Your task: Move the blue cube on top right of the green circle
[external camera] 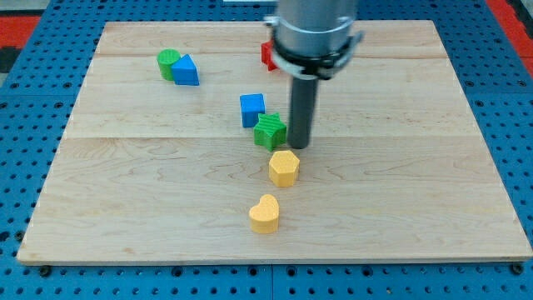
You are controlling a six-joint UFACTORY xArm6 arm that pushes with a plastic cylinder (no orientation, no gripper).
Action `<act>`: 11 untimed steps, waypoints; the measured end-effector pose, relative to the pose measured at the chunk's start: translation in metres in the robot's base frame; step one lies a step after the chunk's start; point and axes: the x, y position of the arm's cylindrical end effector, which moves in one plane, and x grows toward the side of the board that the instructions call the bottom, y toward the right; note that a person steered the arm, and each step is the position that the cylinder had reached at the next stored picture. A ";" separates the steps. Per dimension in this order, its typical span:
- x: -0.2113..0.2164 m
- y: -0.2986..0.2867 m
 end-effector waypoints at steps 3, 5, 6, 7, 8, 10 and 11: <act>-0.051 -0.081; -0.078 -0.020; -0.104 -0.029; -0.106 -0.106; -0.130 -0.081; -0.161 -0.111; -0.182 -0.124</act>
